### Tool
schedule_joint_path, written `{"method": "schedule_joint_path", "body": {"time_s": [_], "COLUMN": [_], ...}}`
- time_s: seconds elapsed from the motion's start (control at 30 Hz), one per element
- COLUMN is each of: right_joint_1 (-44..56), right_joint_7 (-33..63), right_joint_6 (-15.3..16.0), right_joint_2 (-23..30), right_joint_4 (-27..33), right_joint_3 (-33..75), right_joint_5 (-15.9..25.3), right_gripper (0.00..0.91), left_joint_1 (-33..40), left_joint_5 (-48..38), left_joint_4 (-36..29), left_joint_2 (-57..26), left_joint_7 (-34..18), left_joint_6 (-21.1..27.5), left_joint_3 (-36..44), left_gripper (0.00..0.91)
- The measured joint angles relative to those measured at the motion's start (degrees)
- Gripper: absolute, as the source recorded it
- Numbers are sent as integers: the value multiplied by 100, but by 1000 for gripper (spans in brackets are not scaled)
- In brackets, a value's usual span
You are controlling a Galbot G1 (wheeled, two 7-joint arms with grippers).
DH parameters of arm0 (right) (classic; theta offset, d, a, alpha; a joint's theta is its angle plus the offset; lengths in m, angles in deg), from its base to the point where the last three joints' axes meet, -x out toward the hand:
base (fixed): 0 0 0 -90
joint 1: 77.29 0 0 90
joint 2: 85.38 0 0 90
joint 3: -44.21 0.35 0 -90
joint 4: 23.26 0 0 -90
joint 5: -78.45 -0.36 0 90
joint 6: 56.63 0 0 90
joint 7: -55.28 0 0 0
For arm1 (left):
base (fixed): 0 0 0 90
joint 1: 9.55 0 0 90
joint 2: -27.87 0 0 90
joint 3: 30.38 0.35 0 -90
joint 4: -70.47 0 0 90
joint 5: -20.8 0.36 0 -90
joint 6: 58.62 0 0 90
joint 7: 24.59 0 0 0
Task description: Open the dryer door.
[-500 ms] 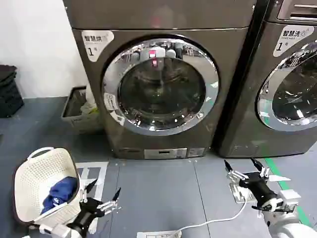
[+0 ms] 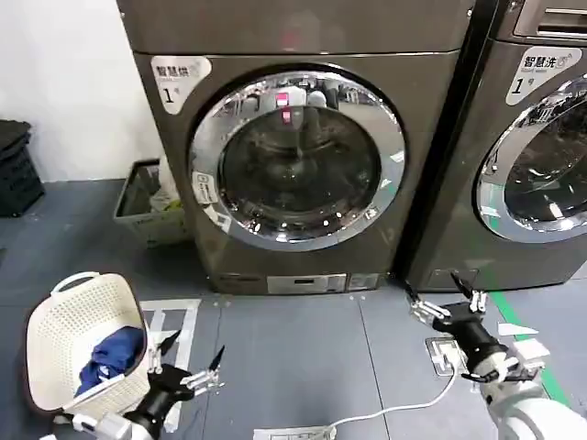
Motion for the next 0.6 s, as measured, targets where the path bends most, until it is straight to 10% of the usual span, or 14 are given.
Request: {"method": "schedule_joint_path", "body": {"time_s": [0.6], "right_joint_1": [-2154], "right_joint_7": [-383], "right_joint_6": [-130], "right_joint_2": [-1092], "right_joint_4": [1340], "right_joint_3": [-1610], "right_joint_5": [-708], "right_gripper": [907], "left_joint_1": [-136], "left_joint_5": [4], "left_joint_4": [-188], "left_joint_2": [58], "left_joint_7": [37], "left_joint_6": [-15], "left_joint_3": [-16], "left_gripper": [907]}}
